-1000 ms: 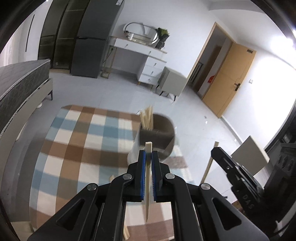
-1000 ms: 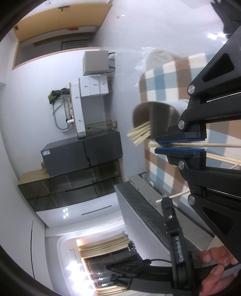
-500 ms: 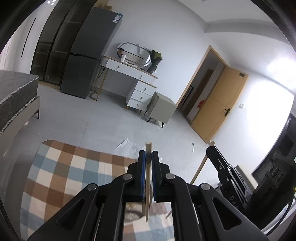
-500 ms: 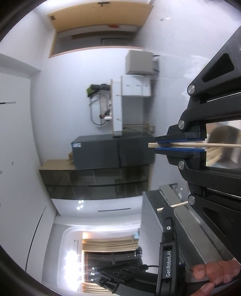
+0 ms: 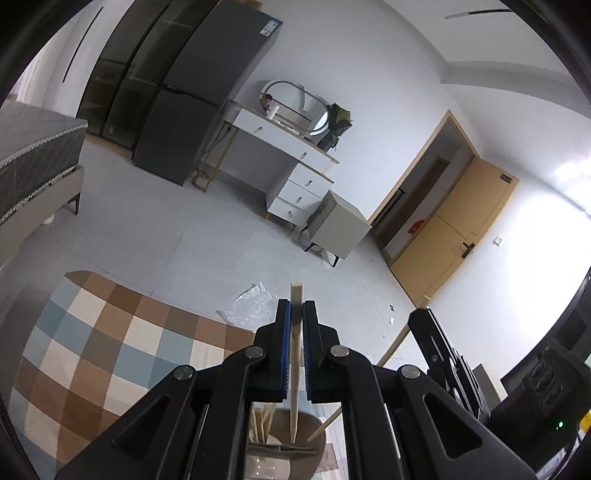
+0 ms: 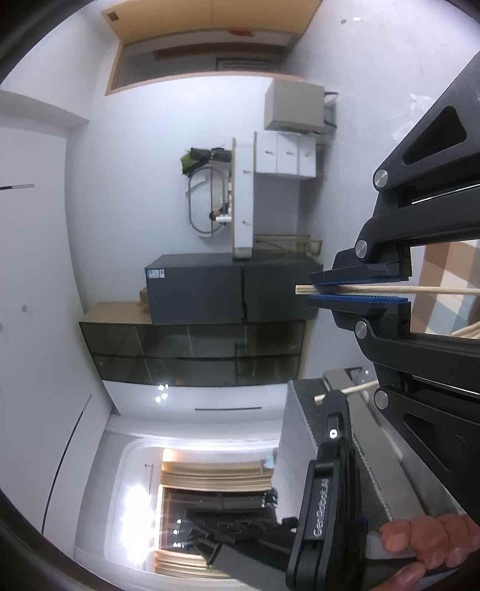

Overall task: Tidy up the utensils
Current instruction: 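Raise both held chopsticks over the holder and lower them in, then open both tools and pull them back from the holder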

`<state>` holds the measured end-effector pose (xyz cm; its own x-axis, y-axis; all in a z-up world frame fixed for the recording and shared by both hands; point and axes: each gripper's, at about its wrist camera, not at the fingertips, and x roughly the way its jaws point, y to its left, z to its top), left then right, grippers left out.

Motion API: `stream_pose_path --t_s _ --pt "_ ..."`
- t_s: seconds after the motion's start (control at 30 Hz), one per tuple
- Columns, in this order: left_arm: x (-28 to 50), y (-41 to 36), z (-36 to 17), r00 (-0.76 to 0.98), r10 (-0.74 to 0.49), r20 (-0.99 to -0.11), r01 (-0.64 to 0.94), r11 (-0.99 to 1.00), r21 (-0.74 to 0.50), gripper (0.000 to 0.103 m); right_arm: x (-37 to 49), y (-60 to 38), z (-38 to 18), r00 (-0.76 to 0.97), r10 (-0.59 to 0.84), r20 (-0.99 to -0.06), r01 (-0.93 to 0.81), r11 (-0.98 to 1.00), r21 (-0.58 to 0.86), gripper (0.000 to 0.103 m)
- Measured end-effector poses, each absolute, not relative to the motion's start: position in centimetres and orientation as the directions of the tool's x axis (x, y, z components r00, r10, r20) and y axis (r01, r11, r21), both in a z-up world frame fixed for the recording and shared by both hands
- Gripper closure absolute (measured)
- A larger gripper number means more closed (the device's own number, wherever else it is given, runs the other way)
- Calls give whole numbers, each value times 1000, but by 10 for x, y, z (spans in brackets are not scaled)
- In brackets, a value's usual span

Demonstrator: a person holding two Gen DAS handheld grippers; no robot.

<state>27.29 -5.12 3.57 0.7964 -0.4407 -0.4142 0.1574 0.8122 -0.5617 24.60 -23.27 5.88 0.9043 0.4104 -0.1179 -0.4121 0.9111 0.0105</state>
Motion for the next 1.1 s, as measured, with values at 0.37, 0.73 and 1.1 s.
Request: stream_pose_path --t_s 0.37,0.73,1.1 --pt "272 -59 16 777 -451 -440 144 807 -573 102 246 -236 36 880 441 -175 -453 891 -30 99" --pt "268 -65 14 735 -483 -477 155 803 -575 102 243 -239 18 845 463 -269 -489 872 -35 99" --pt "261 -62 15 630 -538 -560 162 796 -583 100 242 -262 10 822 433 -369 -432 897 90 75"
